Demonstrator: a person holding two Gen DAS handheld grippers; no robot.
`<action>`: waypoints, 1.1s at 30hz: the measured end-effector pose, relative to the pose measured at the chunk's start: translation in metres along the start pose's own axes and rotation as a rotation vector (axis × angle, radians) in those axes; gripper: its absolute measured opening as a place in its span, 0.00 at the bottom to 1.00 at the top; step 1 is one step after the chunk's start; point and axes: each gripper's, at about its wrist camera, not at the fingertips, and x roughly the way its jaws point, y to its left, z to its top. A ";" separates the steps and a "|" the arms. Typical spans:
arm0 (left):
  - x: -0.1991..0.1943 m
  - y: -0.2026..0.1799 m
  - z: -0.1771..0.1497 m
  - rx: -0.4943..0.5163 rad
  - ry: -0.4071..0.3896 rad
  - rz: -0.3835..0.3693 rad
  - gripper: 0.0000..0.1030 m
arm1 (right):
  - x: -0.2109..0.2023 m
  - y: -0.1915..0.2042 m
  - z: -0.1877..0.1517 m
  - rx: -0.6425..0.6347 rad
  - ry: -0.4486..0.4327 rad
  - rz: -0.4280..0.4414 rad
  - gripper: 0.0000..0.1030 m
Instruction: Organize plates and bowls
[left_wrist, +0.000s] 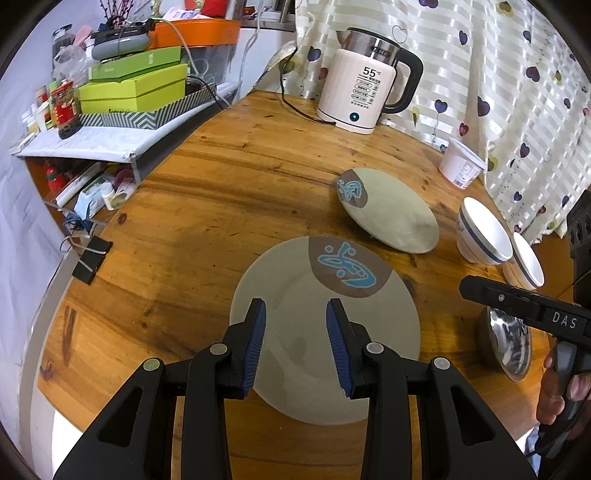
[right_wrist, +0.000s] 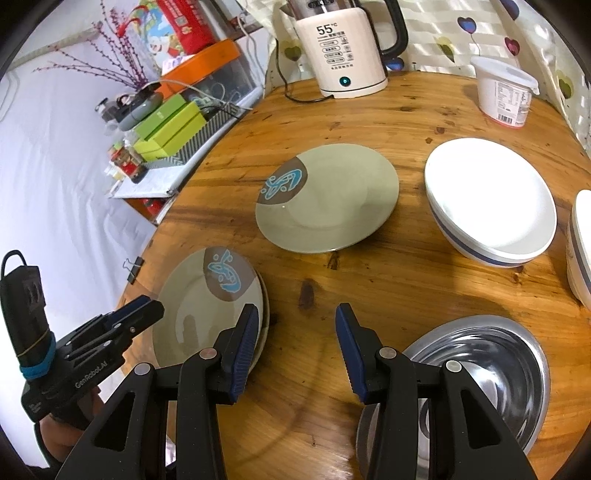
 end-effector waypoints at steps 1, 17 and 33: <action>0.001 -0.001 0.001 0.002 0.001 -0.003 0.34 | 0.000 -0.001 0.000 0.006 -0.001 -0.001 0.42; 0.014 -0.012 0.029 0.039 0.015 -0.059 0.34 | 0.001 -0.014 0.010 0.071 -0.015 -0.025 0.42; 0.049 -0.023 0.076 0.094 0.050 -0.103 0.34 | 0.014 -0.035 0.031 0.177 -0.016 -0.042 0.42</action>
